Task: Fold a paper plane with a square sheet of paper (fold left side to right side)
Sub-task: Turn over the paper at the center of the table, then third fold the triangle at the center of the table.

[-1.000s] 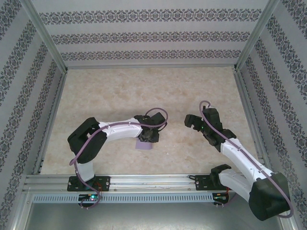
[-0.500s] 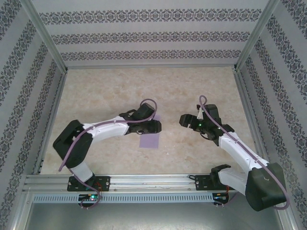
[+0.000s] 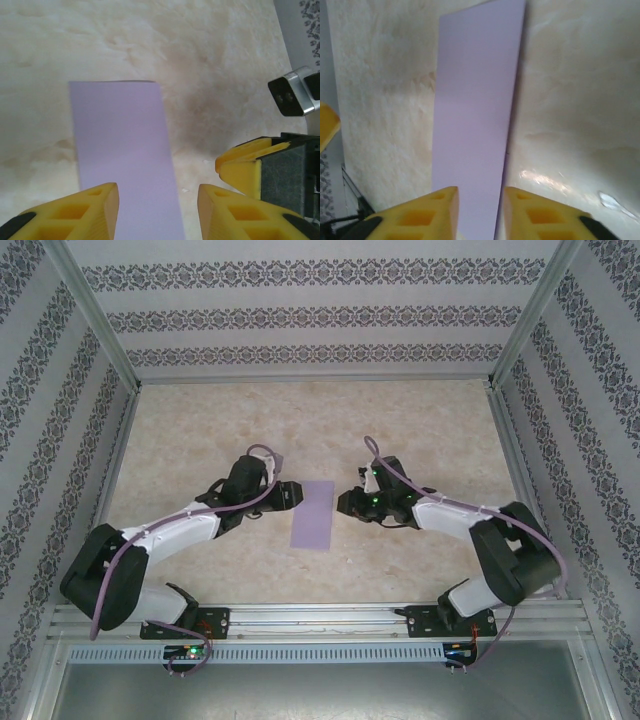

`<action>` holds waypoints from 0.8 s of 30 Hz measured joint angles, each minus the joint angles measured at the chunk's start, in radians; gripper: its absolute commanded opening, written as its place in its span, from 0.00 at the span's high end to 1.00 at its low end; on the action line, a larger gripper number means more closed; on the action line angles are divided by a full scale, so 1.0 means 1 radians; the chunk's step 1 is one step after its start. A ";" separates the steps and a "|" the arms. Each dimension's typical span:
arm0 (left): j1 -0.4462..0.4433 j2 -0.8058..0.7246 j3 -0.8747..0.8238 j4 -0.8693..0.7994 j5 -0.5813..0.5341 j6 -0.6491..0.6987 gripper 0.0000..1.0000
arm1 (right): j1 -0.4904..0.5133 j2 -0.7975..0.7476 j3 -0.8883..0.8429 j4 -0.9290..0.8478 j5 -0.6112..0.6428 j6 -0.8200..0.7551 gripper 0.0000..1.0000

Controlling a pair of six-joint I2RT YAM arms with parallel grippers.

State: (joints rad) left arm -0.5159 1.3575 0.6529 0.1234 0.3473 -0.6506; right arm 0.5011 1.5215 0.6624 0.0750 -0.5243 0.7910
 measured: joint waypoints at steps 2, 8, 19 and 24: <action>0.021 -0.019 -0.029 0.010 -0.001 0.000 0.55 | 0.019 0.047 0.018 0.025 -0.005 0.015 0.88; 0.045 -0.076 -0.052 0.016 -0.016 0.001 0.54 | 0.059 0.151 0.060 0.068 -0.009 0.044 1.00; 0.048 -0.083 -0.050 -0.005 -0.031 0.019 0.54 | 0.064 0.201 0.068 0.064 -0.008 0.031 1.00; 0.049 -0.062 -0.032 -0.037 -0.021 0.018 0.54 | 0.064 0.216 0.076 0.037 -0.001 -0.011 1.00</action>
State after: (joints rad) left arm -0.4671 1.2953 0.6209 0.0868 0.3264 -0.6323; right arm 0.5652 1.7378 0.7387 0.1116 -0.5255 0.7803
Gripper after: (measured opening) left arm 0.459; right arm 0.043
